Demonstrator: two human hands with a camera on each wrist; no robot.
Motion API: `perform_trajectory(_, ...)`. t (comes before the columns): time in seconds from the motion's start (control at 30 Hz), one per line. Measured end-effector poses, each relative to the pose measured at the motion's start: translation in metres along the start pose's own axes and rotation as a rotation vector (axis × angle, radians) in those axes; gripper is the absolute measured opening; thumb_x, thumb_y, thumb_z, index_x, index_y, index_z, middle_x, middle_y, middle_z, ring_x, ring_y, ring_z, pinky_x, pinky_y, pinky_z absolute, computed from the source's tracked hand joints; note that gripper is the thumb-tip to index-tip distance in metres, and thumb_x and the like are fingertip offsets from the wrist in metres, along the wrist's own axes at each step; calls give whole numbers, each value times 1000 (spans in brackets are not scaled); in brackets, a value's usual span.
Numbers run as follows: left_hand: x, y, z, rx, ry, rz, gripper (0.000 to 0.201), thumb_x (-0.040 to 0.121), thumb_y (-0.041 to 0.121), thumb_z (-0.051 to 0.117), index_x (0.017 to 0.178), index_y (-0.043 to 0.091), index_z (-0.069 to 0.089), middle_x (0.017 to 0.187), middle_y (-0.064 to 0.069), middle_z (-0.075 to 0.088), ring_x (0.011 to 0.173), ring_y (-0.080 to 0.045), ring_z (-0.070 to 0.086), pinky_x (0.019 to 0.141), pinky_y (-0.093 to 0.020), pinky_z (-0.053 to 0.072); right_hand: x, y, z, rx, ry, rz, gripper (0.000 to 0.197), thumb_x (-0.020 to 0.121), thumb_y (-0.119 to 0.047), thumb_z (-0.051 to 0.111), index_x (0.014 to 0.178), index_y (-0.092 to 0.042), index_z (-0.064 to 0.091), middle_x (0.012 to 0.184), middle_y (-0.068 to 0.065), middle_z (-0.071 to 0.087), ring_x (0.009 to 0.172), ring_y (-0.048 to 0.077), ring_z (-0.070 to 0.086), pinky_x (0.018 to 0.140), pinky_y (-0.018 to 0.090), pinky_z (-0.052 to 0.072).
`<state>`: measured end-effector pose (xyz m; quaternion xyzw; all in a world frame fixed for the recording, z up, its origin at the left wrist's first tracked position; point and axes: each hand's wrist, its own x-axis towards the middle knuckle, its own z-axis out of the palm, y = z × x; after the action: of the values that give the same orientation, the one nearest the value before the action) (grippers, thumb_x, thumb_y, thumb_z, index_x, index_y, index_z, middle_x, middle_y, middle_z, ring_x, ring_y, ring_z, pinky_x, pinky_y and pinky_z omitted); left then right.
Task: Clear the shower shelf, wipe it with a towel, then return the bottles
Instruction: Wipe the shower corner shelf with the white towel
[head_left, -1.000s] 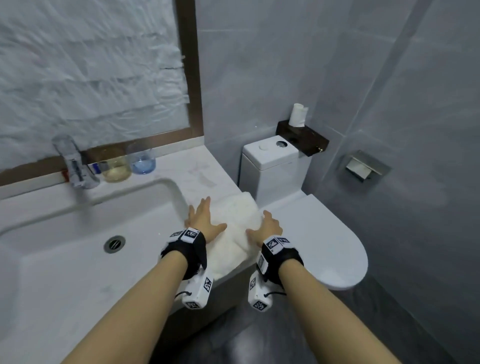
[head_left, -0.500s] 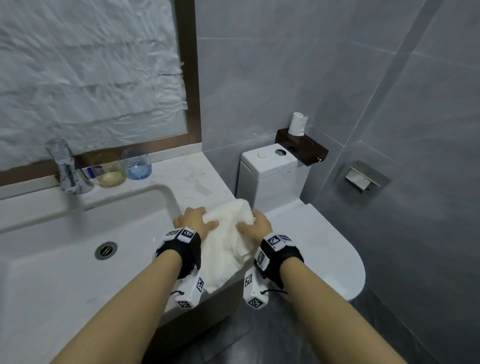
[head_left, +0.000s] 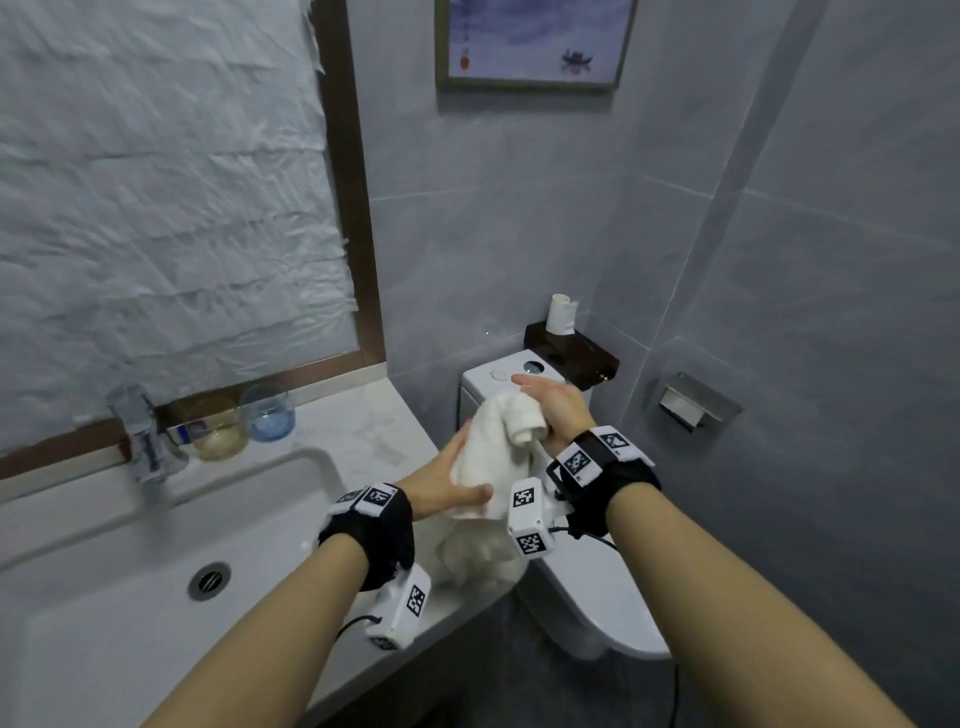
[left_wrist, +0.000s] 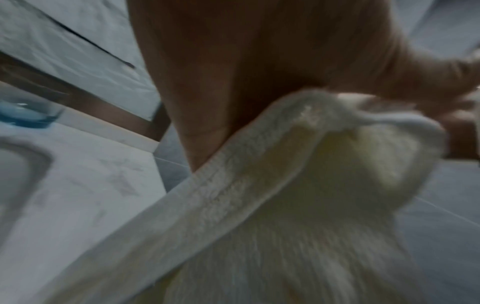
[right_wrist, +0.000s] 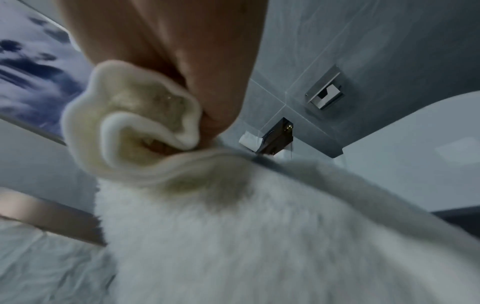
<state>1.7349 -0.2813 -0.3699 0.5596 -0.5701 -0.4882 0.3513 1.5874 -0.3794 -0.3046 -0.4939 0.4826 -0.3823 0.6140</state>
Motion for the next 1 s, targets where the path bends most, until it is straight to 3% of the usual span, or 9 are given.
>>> perform_trajectory(0.07, 8, 10, 15, 33, 74, 47, 110, 47, 50, 83, 140, 33, 25, 131, 21, 47, 120, 1, 48, 99, -20, 42, -3, -9, -5, 95, 31, 17, 29, 88, 5, 48, 113, 6, 63, 110, 21, 60, 101, 29, 56, 99, 42, 45)
perform_trajectory(0.17, 22, 19, 27, 65, 303, 72, 84, 48, 45, 81, 122, 15, 53, 116, -3, 64, 107, -20, 61, 93, -36, 49, -8, -21, -22, 231, 63, 10, 28, 86, 4, 51, 111, 7, 63, 106, 21, 60, 97, 29, 57, 83, 35, 49)
perform_trajectory(0.3, 42, 46, 33, 4, 317, 137, 44, 70, 14, 79, 110, 11, 59, 100, -2, 68, 97, -21, 64, 76, -21, 48, -14, -40, -60, 422, 68, -9, 26, 86, -1, 47, 108, 6, 61, 95, 18, 60, 86, 26, 59, 75, 32, 51)
perform_trajectory(0.43, 60, 84, 48, 14, 283, 256, 42, 70, 17, 80, 106, 17, 57, 90, 16, 62, 82, 3, 59, 62, -2, 43, -24, -52, -104, 526, 59, 23, 28, 84, -4, 35, 80, -6, 63, 79, 13, 56, 68, 23, 60, 65, 31, 50)
perform_trajectory(0.53, 70, 106, 63, -13, 229, 334, 33, 71, 23, 79, 98, 31, 63, 88, 18, 67, 79, 9, 61, 66, -5, 44, -40, -52, -132, 396, 48, -17, 42, 74, 7, 24, 96, -5, 58, 75, 10, 50, 50, 15, 55, 44, 18, 45)
perform_trajectory(0.67, 83, 131, 92, -94, 146, 392, 6, 74, 30, 75, 77, 28, 71, 73, 12, 71, 69, 3, 61, 62, -11, 47, -55, -43, -166, 95, 214, -128, 25, 85, 16, 45, 97, -4, 54, 64, 6, 46, 37, 4, 43, 37, 14, 34)
perform_trajectory(0.77, 90, 151, 120, -185, 73, 380, 15, 74, 32, 74, 77, 17, 73, 74, 5, 71, 70, -5, 61, 63, -16, 49, -70, -41, -195, -106, 435, -146, 17, 85, 6, 56, 97, -5, 57, 61, 1, 46, 46, 8, 41, 42, 19, 34)
perform_trajectory(0.9, 88, 180, 161, -280, -52, 379, 20, 73, 35, 75, 69, 16, 71, 65, 7, 71, 60, -3, 63, 54, -15, 47, -101, -34, -231, -173, 713, -200, 21, 86, -1, 57, 106, -4, 63, 82, 7, 56, 72, 15, 50, 59, 21, 41)
perform_trajectory(1.0, 78, 200, 197, -355, -175, 397, 18, 77, 33, 73, 65, 19, 71, 61, 10, 70, 58, -2, 62, 52, -15, 47, -138, -25, -254, -142, 833, -225, 20, 90, -13, 54, 106, -8, 63, 78, 1, 54, 66, 10, 46, 58, 21, 37)
